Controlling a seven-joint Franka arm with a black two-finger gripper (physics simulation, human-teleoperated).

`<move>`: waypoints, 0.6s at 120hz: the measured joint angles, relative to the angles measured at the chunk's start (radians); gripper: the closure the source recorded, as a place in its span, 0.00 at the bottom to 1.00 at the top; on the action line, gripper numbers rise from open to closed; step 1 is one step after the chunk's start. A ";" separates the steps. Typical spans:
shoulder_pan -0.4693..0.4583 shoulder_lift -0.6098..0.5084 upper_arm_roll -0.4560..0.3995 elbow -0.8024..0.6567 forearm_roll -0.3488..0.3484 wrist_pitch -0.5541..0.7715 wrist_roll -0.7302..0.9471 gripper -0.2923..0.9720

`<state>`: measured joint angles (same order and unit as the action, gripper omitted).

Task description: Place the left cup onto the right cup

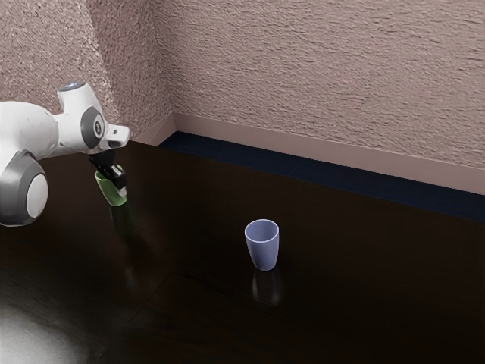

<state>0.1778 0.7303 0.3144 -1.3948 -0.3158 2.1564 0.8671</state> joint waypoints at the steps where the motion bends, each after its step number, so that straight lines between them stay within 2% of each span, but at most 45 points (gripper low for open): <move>1: 0.000 0.000 0.000 0.000 0.000 0.000 0.000 0.63; 39: 0.001 0.001 0.000 -0.001 0.000 0.004 0.009 0.79; 72: 0.003 0.000 0.000 -0.002 0.003 0.008 0.012 0.84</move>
<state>0.1810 0.7298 0.3147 -1.3963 -0.3132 2.1641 0.8788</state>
